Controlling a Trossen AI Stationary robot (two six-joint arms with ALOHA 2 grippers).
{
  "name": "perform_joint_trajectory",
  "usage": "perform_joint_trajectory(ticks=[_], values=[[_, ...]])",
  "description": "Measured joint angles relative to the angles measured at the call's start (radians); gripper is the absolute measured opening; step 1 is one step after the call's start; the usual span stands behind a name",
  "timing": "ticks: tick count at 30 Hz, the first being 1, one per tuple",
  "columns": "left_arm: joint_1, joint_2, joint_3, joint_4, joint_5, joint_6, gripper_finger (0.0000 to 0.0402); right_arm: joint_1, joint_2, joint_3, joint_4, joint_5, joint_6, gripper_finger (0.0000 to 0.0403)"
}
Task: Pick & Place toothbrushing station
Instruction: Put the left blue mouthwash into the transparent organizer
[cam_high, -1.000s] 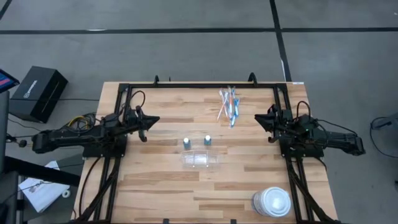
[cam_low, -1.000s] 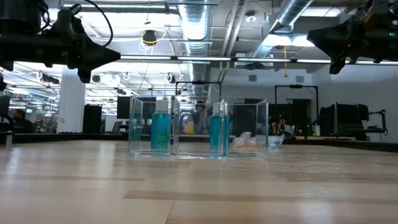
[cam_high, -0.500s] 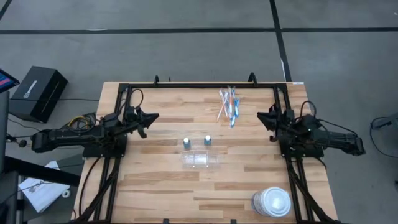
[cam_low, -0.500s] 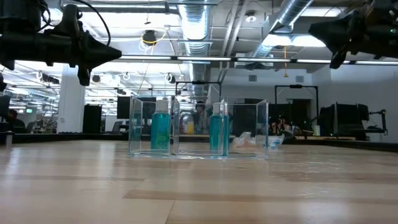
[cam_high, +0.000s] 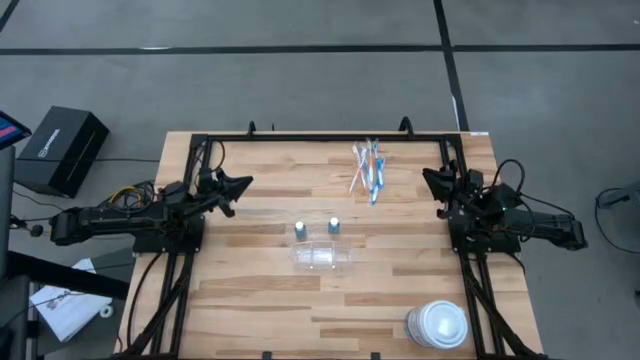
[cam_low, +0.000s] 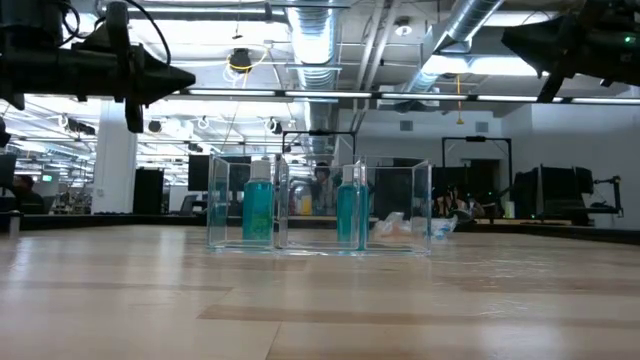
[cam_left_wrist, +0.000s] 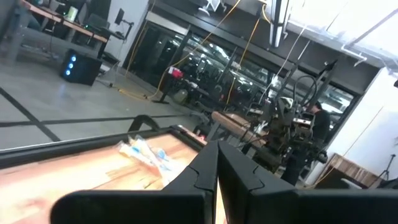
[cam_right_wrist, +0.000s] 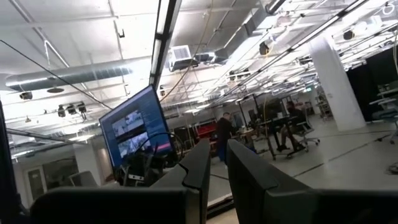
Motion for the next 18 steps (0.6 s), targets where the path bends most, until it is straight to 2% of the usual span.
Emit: perform_joint_trajectory(ticks=[10, 14, 18], values=[[0.0, 0.0, 0.0, 0.021, 0.027, -0.003, 0.0003, 0.0, 0.0, 0.0, 0.004, 0.018, 0.007, 0.0047], [0.0, 0.0, 0.0, 0.025, -0.025, 0.028, 0.0003, 0.0, 0.0, 0.0, 0.004, 0.018, 0.008, 0.0047], [0.01, 0.006, 0.0, 0.031, -0.041, -0.112, 0.0003, 0.0, 0.0, 0.0, 0.036, 0.024, 0.111, 0.0047]])
